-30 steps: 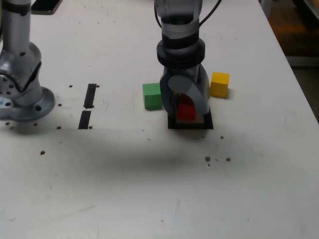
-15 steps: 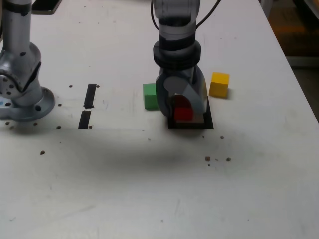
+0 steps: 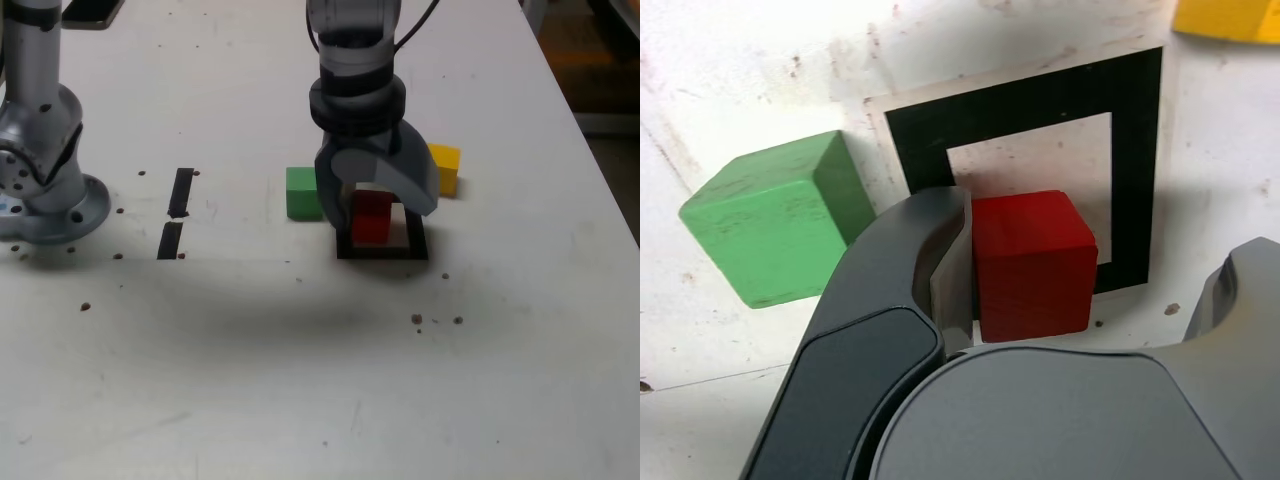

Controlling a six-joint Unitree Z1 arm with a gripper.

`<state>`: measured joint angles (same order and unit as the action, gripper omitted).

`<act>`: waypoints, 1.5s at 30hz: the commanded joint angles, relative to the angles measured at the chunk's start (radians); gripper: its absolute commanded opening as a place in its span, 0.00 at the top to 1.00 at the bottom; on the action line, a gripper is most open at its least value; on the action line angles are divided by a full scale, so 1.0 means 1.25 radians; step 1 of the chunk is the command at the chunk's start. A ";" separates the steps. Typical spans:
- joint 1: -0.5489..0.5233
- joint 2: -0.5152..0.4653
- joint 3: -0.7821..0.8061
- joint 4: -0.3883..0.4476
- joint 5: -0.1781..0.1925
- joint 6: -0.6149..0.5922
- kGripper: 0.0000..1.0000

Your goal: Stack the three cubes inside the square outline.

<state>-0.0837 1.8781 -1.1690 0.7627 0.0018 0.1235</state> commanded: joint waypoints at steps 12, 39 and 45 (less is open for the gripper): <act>0.001 -0.053 -0.005 0.018 0.017 0.008 0.10; 0.098 0.090 -0.463 0.420 0.157 0.286 0.02; 0.108 0.161 -0.548 0.464 0.139 0.315 0.02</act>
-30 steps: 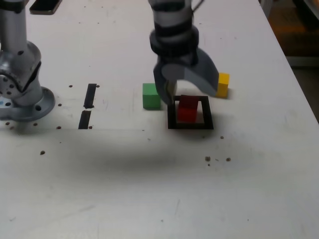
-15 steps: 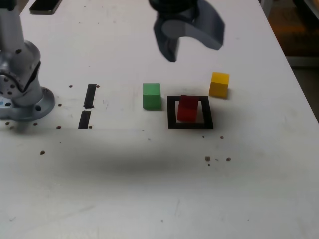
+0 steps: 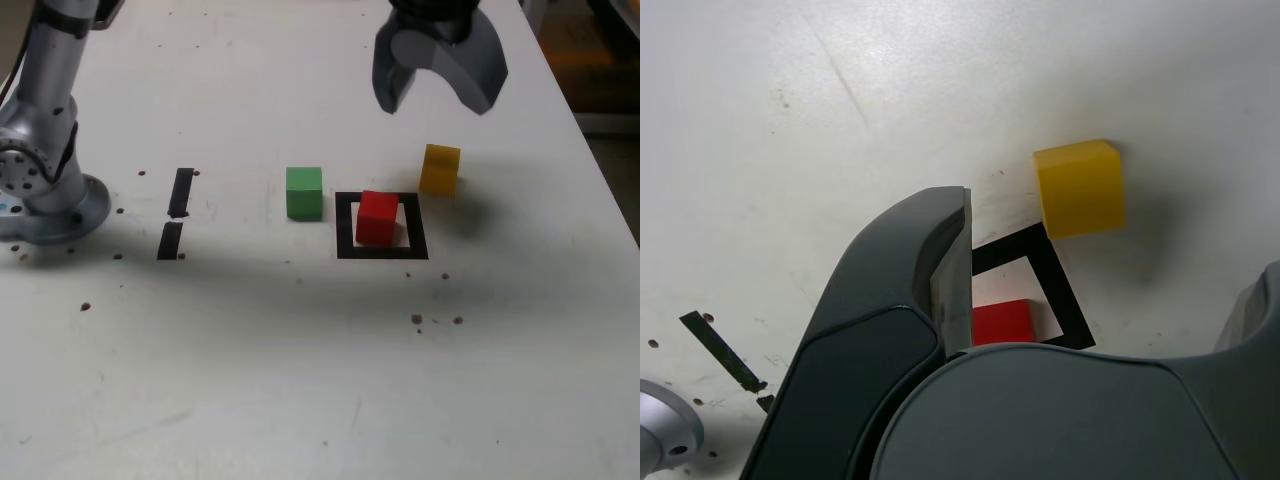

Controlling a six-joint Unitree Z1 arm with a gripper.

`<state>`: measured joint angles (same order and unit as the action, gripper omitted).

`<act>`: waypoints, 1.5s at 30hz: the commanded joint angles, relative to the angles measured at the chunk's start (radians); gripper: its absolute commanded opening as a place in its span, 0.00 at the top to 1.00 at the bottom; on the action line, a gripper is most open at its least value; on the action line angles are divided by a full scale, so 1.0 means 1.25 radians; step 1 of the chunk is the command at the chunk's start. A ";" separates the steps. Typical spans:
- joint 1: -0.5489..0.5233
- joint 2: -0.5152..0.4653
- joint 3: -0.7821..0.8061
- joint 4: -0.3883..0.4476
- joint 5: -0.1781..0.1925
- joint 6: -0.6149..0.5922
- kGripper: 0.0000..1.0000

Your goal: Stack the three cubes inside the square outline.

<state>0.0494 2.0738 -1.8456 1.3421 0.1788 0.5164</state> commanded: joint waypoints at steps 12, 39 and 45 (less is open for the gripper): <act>0.027 0.102 -0.032 -0.016 -0.064 -0.003 0.03; 0.059 0.173 0.018 -0.144 -0.153 -0.011 0.85; 0.059 0.133 0.054 -0.159 -0.132 -0.013 0.99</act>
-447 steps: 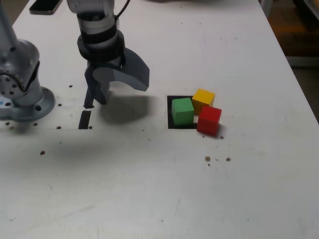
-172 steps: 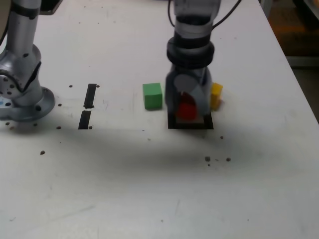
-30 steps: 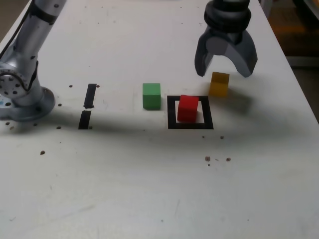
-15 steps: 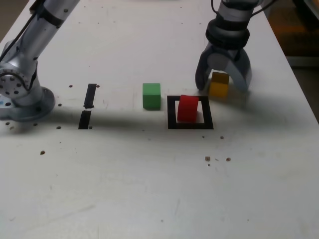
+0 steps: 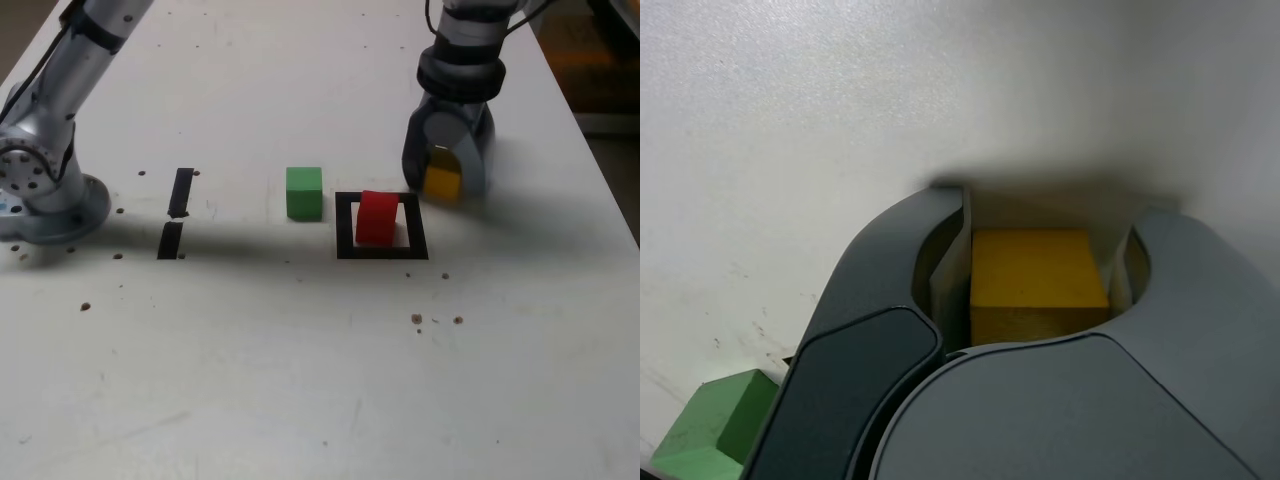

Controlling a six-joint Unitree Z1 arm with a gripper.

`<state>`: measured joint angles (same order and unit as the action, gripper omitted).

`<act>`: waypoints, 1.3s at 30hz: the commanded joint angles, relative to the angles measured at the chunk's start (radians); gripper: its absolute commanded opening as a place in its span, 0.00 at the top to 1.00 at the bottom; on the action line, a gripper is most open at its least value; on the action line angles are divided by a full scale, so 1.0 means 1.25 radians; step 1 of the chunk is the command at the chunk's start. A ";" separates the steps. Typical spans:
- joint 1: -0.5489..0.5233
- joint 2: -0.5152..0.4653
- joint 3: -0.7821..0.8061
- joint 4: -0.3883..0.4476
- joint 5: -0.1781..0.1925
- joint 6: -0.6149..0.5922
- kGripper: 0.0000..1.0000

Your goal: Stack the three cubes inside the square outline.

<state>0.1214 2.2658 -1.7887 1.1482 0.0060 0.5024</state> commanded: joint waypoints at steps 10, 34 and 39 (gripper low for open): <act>-0.020 -0.168 0.090 0.019 0.017 -0.026 0.98; -0.198 -0.377 0.337 -0.075 -0.029 -0.238 0.97; -0.198 -0.356 0.339 -0.102 -0.022 -0.239 0.97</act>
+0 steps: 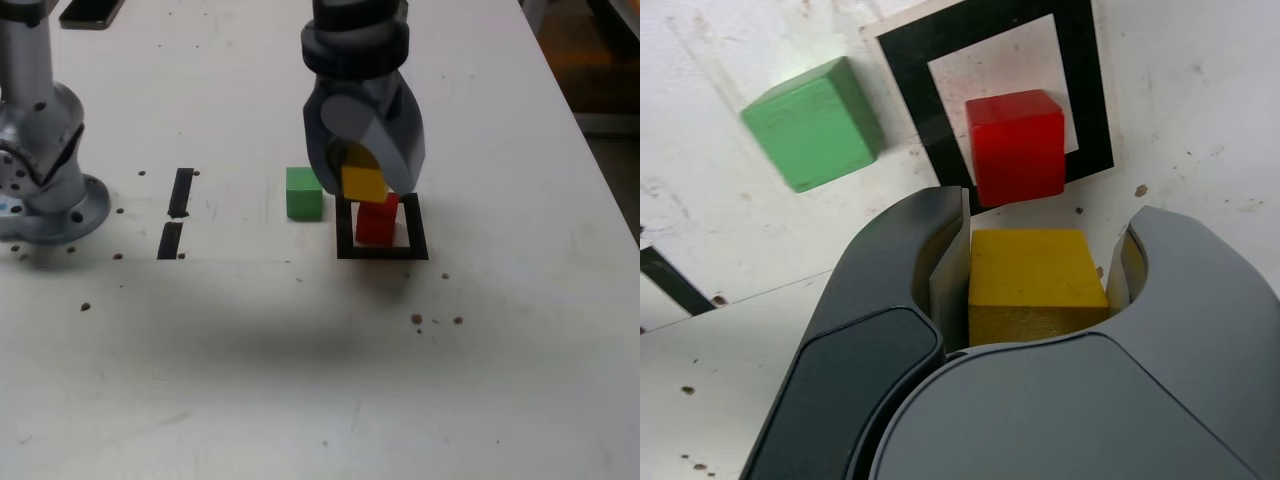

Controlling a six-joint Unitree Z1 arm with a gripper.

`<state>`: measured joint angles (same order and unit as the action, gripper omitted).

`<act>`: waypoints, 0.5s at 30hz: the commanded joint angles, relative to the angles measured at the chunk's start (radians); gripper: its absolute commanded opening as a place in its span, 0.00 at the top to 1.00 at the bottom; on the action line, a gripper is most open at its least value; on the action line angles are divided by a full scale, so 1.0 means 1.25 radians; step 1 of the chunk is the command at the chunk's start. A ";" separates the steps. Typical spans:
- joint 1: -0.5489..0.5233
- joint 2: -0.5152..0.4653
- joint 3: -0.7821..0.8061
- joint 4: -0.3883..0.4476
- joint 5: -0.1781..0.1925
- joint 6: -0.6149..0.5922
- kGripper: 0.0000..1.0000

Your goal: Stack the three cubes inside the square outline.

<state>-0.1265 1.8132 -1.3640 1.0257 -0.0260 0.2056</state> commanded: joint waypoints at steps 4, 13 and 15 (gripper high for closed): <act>0.000 0.023 -0.002 -0.012 0.017 -0.006 0.96; 0.001 0.042 0.000 -0.022 0.052 -0.025 0.91; 0.001 0.045 0.001 -0.022 0.057 -0.027 0.89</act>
<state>-0.1270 1.8646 -1.3640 0.9997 0.0431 0.1740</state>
